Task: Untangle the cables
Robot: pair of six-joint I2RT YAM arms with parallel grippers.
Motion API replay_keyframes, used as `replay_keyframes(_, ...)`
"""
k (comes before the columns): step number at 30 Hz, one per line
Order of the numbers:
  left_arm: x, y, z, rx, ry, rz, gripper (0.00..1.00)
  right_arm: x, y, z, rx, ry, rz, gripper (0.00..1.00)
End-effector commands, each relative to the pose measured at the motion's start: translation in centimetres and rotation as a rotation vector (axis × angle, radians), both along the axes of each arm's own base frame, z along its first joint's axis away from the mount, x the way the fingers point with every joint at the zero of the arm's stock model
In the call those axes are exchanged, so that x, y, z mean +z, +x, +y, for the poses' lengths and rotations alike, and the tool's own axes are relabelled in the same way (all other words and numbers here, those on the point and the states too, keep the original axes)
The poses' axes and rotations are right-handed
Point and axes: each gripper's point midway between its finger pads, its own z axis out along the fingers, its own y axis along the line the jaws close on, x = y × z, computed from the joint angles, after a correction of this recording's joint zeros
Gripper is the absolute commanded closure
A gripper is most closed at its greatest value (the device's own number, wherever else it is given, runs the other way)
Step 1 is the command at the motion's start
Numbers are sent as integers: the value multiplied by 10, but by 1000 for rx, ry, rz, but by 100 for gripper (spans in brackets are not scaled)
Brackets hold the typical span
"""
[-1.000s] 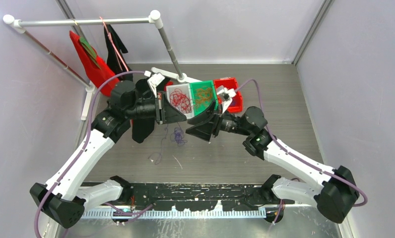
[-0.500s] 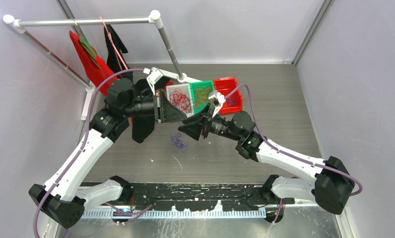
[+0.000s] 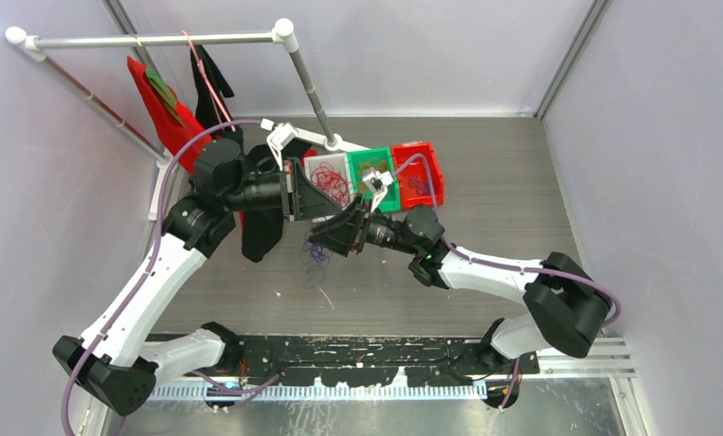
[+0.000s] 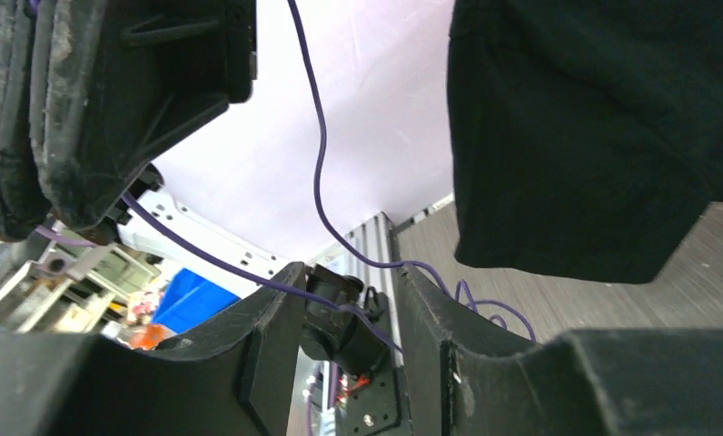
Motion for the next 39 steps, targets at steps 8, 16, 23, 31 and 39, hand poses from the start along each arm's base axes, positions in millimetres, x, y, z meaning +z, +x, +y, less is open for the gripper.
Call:
replay_keyframes(8, 21, 25, 6, 73, 17, -174, 100, 50, -20, 11, 106, 231, -26, 53)
replay_keyframes(16, 12, 48, 17, 146, 124, -330, 100, 38, -20, 8, 82, 180, -9, 53)
replay_keyframes(23, 15, 50, 20, 152, 146, -379, 100, 36, -25, 4, 87, 145, -9, 48)
replay_keyframes(31, 28, 54, 19, 159, 139, -429, 100, 33, -29, 9, 148, 165, 35, 59)
replay_keyframes(39, 57, 55, 18, 156, 122, -482, 100, -8, -25, 17, 145, 75, 107, 69)
